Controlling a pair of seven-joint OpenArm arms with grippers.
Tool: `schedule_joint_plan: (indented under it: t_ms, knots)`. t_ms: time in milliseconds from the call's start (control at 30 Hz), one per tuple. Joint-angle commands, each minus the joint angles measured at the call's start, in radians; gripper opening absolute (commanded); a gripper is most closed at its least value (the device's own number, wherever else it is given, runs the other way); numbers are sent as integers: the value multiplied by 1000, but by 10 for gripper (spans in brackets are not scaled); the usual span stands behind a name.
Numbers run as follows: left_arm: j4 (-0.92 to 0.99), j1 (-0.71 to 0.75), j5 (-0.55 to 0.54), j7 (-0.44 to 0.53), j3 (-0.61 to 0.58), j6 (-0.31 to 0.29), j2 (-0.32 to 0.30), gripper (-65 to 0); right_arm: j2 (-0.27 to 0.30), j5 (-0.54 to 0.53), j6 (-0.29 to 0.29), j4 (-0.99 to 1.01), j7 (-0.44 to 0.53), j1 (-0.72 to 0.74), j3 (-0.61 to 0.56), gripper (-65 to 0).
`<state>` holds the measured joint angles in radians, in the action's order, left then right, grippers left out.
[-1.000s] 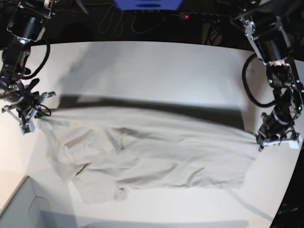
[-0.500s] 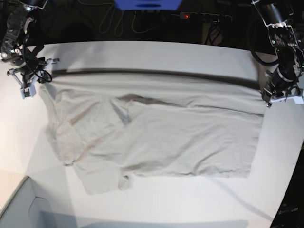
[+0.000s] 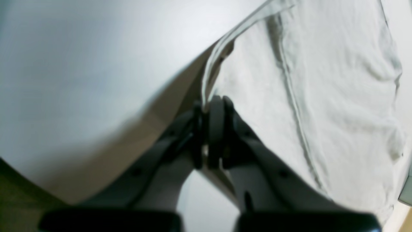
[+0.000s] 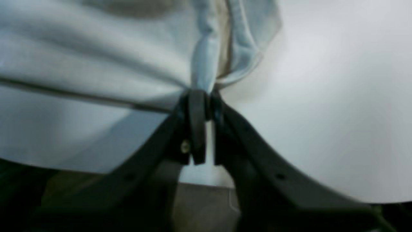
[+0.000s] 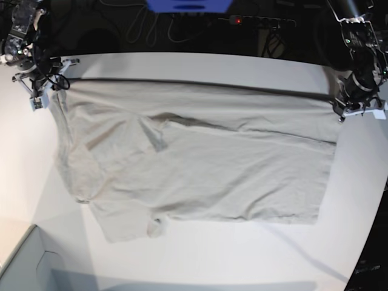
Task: Layout the t-shirt on the table in an organized manner, then fold the t-shirt properly
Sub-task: 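Raise the t-shirt with both grippers and lay it flat again, then release the t-shirt edge and raise both grippers, then lower both grippers to the t-shirt's middle and grasp the fabric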
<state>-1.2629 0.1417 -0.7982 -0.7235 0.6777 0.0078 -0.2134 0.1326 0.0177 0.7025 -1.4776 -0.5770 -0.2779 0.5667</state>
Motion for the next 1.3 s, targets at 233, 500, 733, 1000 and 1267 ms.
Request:
schedule_joint_plan:
  t_ms: [233,500,733,1000,1267]
  knots:
    - [-47,17,-13,-83,67,-6,-13,-504,-9,-15,-4,-108,44,-16,155,-410]
    - [-136,16,-11,-172,204,-6,7,-314,-20,-15,-4,-229,35,-16,191,-406]
    - [-217,-73,-5,-160,196,-6,2,-288,-20,-11,-4,-202,35,75,111,-406]
    - [-18,-380,130,-155,115,-6,2,-288,-14,170,-4,44,45,394,59,-406]
    - [271,-537,296,149,-126,-6,2,-288,43,324,-4,478,214,675,59,-405]
